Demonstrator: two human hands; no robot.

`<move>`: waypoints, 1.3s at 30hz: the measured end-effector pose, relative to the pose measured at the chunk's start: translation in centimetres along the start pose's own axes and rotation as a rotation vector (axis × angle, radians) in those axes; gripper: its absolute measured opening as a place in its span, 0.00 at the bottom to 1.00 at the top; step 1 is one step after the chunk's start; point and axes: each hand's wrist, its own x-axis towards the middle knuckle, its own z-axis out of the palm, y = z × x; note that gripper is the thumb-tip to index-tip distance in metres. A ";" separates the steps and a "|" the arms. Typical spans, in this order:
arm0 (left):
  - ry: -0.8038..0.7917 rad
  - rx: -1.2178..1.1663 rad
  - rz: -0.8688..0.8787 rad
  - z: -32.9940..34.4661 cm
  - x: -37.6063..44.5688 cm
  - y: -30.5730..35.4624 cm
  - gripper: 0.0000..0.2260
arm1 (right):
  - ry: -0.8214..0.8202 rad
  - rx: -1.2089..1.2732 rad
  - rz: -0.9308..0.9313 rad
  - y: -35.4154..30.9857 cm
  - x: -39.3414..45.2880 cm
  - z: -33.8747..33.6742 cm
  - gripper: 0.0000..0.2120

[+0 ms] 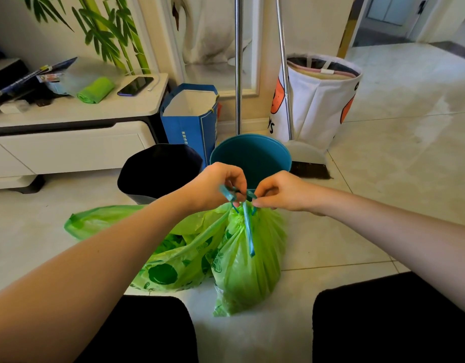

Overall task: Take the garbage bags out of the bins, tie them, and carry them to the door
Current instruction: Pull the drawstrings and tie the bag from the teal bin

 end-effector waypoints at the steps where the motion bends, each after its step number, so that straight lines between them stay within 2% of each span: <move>1: 0.035 0.103 0.027 0.1 0.0 -0.1 0.06 | -0.020 0.023 0.014 0.0 -0.1 -0.1 0.05; 3: 0.084 0.242 0.099 0.6 -0.1 0.1 0.06 | -0.081 0.059 0.029 0.0 -0.3 -0.1 0.03; 7: 0.154 0.288 0.216 1.3 -0.3 0.3 0.06 | -0.096 0.103 0.094 0.0 -0.5 0.0 0.05; 14: 0.151 0.215 0.159 2.0 -0.4 0.7 0.06 | -0.101 0.113 0.155 0.0 -0.8 0.1 0.09; 18: 0.179 0.166 0.125 1.7 -0.3 0.7 0.06 | -0.026 0.158 0.128 0.0 -0.6 0.4 0.04; 25: 0.206 0.073 0.042 1.2 -0.2 0.1 0.07 | 0.084 0.500 0.210 -0.7 -0.4 -0.1 0.06; 29: 0.217 0.043 -0.004 1.0 0.1 0.0 0.07 | 0.129 0.610 0.221 -0.9 -0.2 -0.1 0.07; 33: 0.186 0.051 -0.016 0.6 0.1 -0.1 0.06 | 0.156 0.476 0.184 -0.7 -0.2 -0.4 0.04; 36: 0.159 0.009 -0.054 0.3 0.1 -0.4 0.01 | 0.200 0.187 0.118 -0.6 -0.3 -1.1 0.02; 39: 0.134 -0.052 -0.088 -0.1 0.1 -0.8 0.05 | 0.268 -0.081 0.032 -0.5 -0.5 -2.1 0.03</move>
